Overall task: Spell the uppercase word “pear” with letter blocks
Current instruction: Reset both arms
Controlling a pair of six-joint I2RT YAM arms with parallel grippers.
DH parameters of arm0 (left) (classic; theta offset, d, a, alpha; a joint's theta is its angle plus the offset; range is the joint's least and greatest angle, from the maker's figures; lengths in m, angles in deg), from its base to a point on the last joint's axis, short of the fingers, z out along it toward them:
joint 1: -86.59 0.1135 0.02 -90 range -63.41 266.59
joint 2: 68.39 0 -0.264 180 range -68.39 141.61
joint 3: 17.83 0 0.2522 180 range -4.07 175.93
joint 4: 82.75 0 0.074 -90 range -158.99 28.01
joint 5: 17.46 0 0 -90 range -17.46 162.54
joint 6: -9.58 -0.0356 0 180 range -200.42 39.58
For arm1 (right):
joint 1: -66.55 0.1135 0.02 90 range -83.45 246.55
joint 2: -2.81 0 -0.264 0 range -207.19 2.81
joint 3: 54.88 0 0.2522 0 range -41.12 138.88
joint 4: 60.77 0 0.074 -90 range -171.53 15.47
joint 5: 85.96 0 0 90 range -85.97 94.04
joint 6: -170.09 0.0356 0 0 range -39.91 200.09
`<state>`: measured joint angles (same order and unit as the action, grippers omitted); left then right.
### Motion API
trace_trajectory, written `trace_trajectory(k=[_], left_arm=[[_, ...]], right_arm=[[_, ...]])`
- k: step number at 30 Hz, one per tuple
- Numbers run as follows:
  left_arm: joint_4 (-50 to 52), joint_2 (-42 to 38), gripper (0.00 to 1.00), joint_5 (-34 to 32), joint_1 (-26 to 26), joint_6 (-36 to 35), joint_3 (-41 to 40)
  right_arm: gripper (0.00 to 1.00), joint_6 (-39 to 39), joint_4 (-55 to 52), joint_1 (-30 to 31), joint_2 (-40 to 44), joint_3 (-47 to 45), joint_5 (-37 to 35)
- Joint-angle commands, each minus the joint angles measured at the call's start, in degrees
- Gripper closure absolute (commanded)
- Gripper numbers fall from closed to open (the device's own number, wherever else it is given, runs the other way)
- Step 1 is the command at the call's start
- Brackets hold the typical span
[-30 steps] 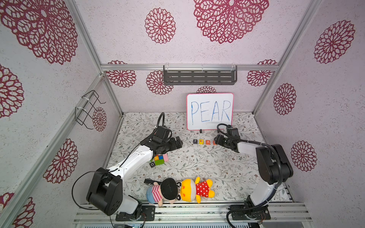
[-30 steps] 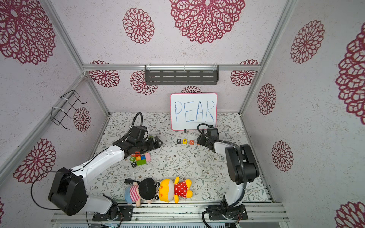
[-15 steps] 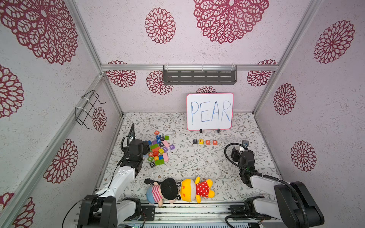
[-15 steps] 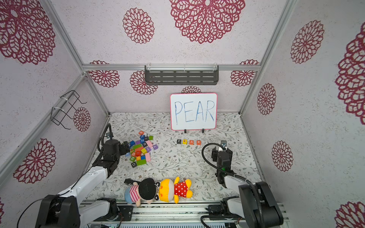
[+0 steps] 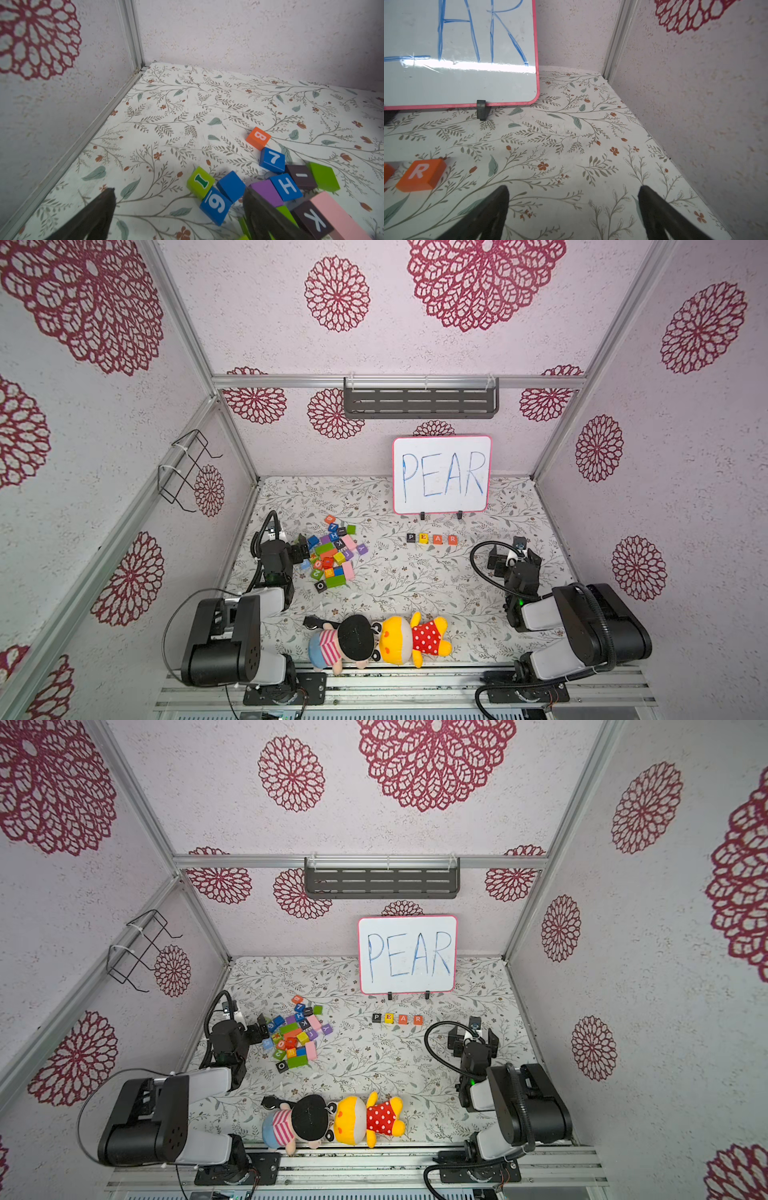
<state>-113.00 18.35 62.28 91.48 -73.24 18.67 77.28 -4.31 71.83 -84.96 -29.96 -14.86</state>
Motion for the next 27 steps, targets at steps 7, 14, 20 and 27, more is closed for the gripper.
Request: trace_trajectory(k=[7,14,20,27], left_arm=[[-6.14,2.12,0.02,-1.86,0.89,-0.41,1.38],[-4.16,2.58,0.02,3.48,2.77,0.03,2.65],[-2.16,3.34,0.02,3.84,3.11,0.18,4.06],[-1.57,3.66,0.02,4.11,3.27,0.35,4.5]], right_arm=[[0.01,3.6,-4.48,-4.84,-0.37,4.79,11.69],[0.01,3.51,-4.21,-4.84,-0.47,4.82,11.69],[0.01,3.58,-4.3,-4.84,-0.48,4.84,11.69],[0.01,3.52,-4.39,-4.84,-0.48,4.87,11.69]])
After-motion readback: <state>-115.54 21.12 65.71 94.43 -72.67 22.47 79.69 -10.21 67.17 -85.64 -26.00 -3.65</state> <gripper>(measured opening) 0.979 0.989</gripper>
